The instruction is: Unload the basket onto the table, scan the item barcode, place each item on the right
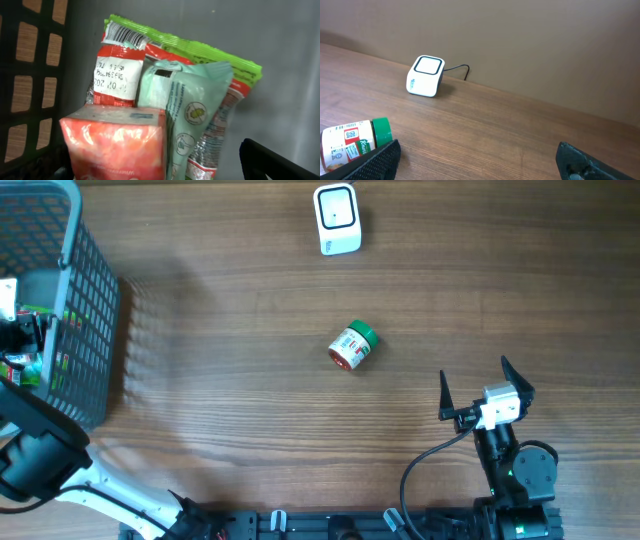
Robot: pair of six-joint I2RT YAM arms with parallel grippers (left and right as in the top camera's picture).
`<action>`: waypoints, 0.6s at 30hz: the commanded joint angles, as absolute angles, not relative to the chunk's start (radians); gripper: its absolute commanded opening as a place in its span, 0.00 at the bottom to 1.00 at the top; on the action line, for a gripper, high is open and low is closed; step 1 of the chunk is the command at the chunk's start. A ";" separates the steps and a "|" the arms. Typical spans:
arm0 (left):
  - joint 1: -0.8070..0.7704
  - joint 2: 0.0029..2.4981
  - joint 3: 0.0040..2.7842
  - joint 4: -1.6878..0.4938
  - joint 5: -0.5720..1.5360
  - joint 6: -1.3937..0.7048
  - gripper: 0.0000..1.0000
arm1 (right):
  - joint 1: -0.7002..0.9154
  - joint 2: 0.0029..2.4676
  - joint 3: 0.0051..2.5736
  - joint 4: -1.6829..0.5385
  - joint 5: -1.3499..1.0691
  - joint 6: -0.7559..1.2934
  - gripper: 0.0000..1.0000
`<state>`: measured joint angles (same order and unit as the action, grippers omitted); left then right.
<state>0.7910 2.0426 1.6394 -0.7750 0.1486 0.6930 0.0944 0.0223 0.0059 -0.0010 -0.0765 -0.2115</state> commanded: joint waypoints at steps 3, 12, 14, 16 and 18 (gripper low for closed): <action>0.787 2.077 1.593 -0.746 0.122 0.672 1.00 | 0.090 0.023 0.005 0.002 -0.061 -0.221 1.00; 0.787 2.077 1.523 -0.673 0.121 0.672 1.00 | 0.090 0.023 0.005 0.002 -0.061 -0.221 1.00; 0.787 2.077 1.505 -0.653 0.122 0.672 1.00 | 0.090 0.023 0.005 0.002 -0.061 -0.221 1.00; 0.787 2.078 1.497 -0.649 0.122 0.672 1.00 | 0.090 0.023 0.005 0.002 -0.061 -0.221 1.00; 0.787 2.078 1.496 -0.650 0.122 0.672 1.00 | 0.090 0.023 0.005 0.002 -0.061 -0.221 1.00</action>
<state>0.7910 2.0537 1.5238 -0.6453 0.1169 0.6895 0.0944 0.0223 0.0059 -0.0006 -0.0765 -0.2115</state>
